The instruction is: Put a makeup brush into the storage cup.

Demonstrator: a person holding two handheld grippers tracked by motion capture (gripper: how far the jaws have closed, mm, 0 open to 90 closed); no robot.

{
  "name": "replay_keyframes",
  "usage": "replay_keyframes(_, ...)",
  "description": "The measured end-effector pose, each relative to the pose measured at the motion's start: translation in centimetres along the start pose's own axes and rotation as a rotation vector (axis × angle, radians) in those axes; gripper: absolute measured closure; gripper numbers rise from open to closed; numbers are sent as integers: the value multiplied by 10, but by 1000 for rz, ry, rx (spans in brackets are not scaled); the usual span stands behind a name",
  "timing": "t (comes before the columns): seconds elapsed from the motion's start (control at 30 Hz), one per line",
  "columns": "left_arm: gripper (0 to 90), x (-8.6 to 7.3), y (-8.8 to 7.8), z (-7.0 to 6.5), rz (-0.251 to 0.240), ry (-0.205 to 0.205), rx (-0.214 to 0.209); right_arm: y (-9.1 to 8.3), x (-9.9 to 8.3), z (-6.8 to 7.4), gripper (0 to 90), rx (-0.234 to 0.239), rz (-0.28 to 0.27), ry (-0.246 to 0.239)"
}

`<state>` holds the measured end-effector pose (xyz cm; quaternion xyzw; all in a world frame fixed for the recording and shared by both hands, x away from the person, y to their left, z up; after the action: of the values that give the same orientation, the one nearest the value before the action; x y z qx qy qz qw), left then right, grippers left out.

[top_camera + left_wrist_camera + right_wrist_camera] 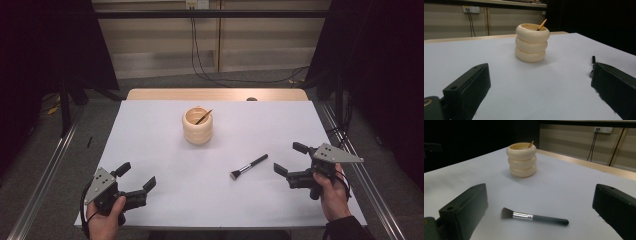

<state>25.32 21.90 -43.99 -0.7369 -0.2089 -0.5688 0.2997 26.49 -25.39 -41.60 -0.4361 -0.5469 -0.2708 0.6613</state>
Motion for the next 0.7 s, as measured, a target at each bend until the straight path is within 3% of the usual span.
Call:
replay_keyframes(0.07, 24, 0, 0, -1, 1, -5, -6, 4, 3, 0, 13, 25, -7, 1)
replay_keyframes(0.37, 24, 0, -4, -3, 3, 15, -20, 28, 12, -1, 3, 25, -20, -34)
replay_keyframes(0.7, 24, 1, -3, -4, 4, 14, -29, 55, 21, 2, 0, 33, 9, -62)
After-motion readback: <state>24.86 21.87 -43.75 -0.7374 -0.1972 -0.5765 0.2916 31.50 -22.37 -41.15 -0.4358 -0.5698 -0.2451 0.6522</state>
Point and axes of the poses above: each handheld gripper's, and its own axes: y roughly forward along the jaws, x roughly out of its top, z roughly to its left, the point moved 4 cm from there along y, roughly forward along the jaws, and after that the axes turned 11 degrees about -x, right-handed, at the moved point
